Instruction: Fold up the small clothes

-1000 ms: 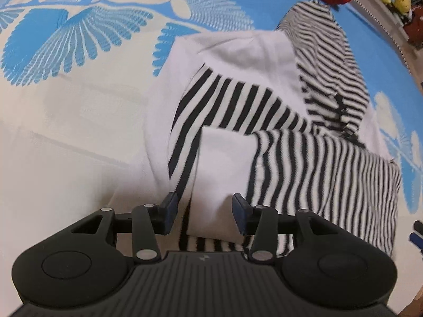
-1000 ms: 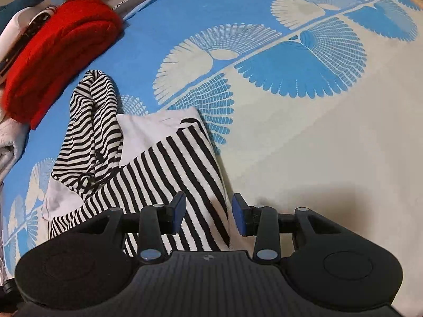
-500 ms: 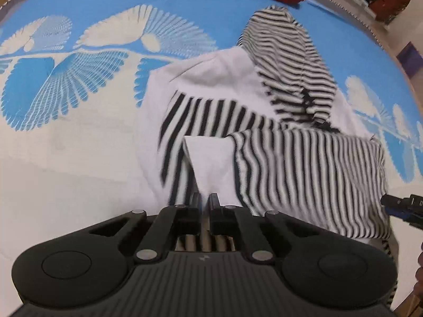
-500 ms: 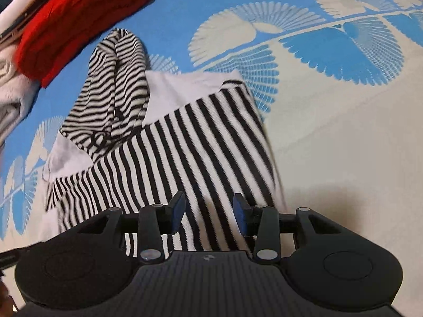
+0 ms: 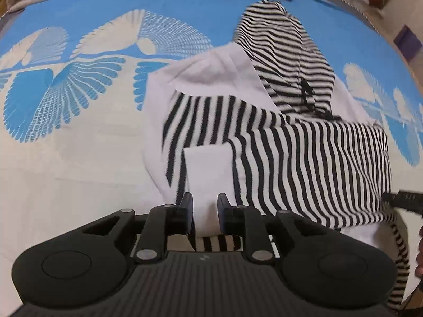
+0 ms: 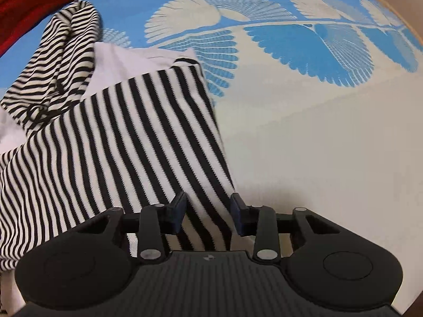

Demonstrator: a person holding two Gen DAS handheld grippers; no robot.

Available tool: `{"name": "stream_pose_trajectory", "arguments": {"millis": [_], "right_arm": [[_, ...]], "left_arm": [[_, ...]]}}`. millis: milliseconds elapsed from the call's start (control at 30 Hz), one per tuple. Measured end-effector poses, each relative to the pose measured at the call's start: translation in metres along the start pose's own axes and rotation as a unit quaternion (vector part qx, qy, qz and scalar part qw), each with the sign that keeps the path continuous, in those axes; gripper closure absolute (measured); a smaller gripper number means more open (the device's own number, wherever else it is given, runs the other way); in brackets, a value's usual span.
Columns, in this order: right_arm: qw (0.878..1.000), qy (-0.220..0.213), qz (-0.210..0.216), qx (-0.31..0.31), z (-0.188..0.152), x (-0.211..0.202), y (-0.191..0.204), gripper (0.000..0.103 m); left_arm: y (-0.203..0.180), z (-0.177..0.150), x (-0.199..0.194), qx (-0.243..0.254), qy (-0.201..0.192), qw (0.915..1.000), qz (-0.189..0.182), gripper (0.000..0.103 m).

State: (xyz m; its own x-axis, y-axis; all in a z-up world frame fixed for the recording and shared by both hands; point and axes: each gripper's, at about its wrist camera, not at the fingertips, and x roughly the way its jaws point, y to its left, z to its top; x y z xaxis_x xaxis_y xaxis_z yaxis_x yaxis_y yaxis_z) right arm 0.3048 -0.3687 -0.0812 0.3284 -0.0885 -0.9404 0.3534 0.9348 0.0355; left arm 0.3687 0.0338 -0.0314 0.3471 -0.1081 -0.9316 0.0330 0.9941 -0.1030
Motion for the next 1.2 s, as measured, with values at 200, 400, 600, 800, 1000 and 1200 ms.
{"name": "stream_pose_trajectory", "arguments": {"millis": [200,400,600,800,1000,1200], "right_arm": [[0.997,-0.071,-0.006,0.013,0.003,-0.025,0.005,0.065],[0.993,-0.061,0.091,-0.033,-0.001,-0.027,0.027,0.042],[0.997,0.007,0.065,-0.034,-0.006,-0.002,0.027,0.042],[0.996,-0.004,0.081,-0.043,0.0,-0.008,0.033,0.042],[0.996,-0.001,0.073,-0.042,-0.004,-0.012,0.035,0.042],[0.993,-0.061,0.087,-0.052,0.002,-0.031,0.039,0.042]], "left_arm": [[-0.008,-0.002,-0.001,0.011,-0.006,0.9998,-0.012,0.078],[-0.008,-0.014,0.039,0.02,0.046,0.9987,0.012,0.077],[-0.01,-0.008,0.028,0.022,0.026,0.9994,0.007,0.074],[-0.015,-0.014,0.043,0.04,0.05,0.9974,0.035,0.066],[-0.015,-0.003,0.018,0.024,0.009,0.9996,0.009,0.063],[-0.026,0.003,-0.004,0.046,-0.055,0.9965,0.043,0.055]]}}
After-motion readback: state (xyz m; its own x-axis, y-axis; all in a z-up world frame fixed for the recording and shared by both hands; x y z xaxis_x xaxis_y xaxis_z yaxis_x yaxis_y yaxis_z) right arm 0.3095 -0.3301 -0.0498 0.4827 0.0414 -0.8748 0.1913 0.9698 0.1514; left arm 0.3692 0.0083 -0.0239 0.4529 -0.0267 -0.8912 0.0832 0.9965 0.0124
